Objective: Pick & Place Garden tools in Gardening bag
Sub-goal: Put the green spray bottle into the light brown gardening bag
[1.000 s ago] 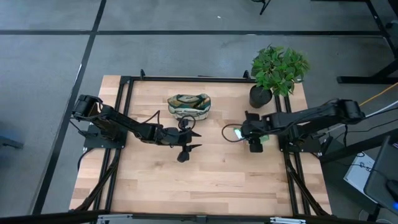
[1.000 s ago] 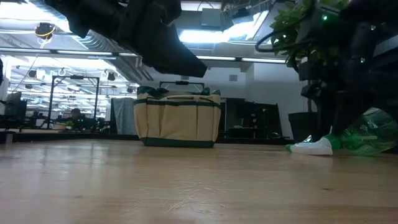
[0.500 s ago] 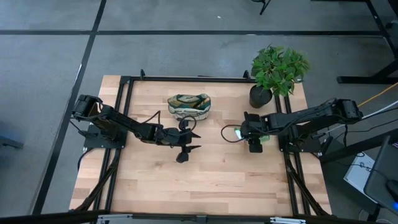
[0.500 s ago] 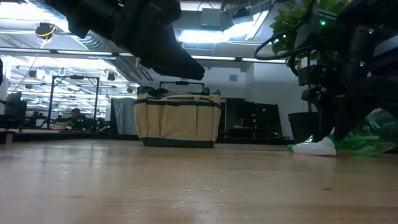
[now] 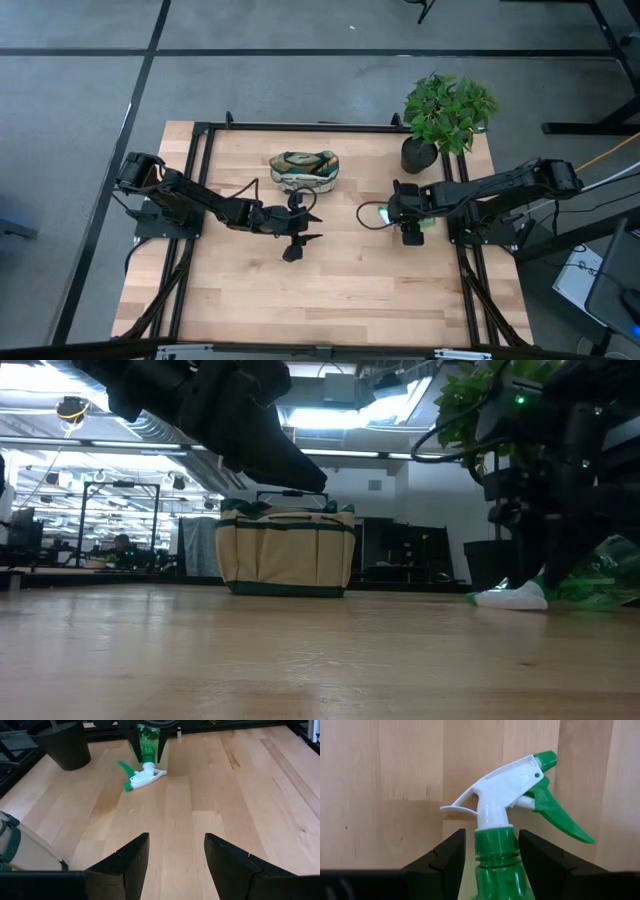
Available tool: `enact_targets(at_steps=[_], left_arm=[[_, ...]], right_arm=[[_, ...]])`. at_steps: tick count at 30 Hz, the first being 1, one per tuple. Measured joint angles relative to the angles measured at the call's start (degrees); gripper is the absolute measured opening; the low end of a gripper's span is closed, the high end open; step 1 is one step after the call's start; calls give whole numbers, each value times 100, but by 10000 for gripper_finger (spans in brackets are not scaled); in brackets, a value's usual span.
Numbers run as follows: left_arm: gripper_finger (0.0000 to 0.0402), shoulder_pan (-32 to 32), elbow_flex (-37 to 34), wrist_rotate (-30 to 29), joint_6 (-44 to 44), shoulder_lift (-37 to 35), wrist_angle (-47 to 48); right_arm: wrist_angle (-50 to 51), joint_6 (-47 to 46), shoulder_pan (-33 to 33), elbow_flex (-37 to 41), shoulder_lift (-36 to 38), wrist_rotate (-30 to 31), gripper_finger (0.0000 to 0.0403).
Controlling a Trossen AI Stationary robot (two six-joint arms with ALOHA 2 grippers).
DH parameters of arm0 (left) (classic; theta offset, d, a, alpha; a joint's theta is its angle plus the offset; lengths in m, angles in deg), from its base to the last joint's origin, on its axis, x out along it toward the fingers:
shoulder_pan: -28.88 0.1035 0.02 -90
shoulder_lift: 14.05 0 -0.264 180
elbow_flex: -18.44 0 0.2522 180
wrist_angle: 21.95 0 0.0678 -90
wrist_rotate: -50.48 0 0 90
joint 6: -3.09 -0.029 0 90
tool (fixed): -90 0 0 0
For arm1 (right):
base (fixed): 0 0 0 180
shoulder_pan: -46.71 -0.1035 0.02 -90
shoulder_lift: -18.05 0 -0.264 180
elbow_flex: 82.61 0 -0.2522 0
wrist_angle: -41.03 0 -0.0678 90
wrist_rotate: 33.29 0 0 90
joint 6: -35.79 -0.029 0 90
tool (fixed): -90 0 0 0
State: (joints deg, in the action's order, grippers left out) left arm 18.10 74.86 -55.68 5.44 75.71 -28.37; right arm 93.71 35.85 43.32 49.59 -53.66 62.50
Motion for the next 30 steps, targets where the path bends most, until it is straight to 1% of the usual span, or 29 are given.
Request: enact_targets(at_steps=[4, 12, 16, 18, 21, 22, 27, 30], left_arm=[[186, 0, 0, 0, -2, 0, 11], [186, -11, 0, 85, 0, 0, 60], [184, -14, 0, 85, 2, 0, 75], [185, -17, 0, 85, 4, 0, 90], [186, -30, 0, 85, 2, 0, 110], [187, -37, 0, 85, 1, 0, 114], [184, -50, 0, 85, 0, 0, 120], [183, -50, 0, 87, 2, 0, 120]], right_arm=[[50, 10, 0, 0, -131, 0, 186], [-112, 146, -1, 4, -701, 0, 186], [-162, 148, -34, 0, -784, -37, 184], [-164, 146, -48, 0, -784, -48, 172], [-164, 28, -48, 0, -784, -161, 133], [-165, -21, -48, 0, -782, -198, 128], [-360, -162, -95, -4, -778, -735, 129], [-794, -134, -168, 3, -707, -1178, 129]])
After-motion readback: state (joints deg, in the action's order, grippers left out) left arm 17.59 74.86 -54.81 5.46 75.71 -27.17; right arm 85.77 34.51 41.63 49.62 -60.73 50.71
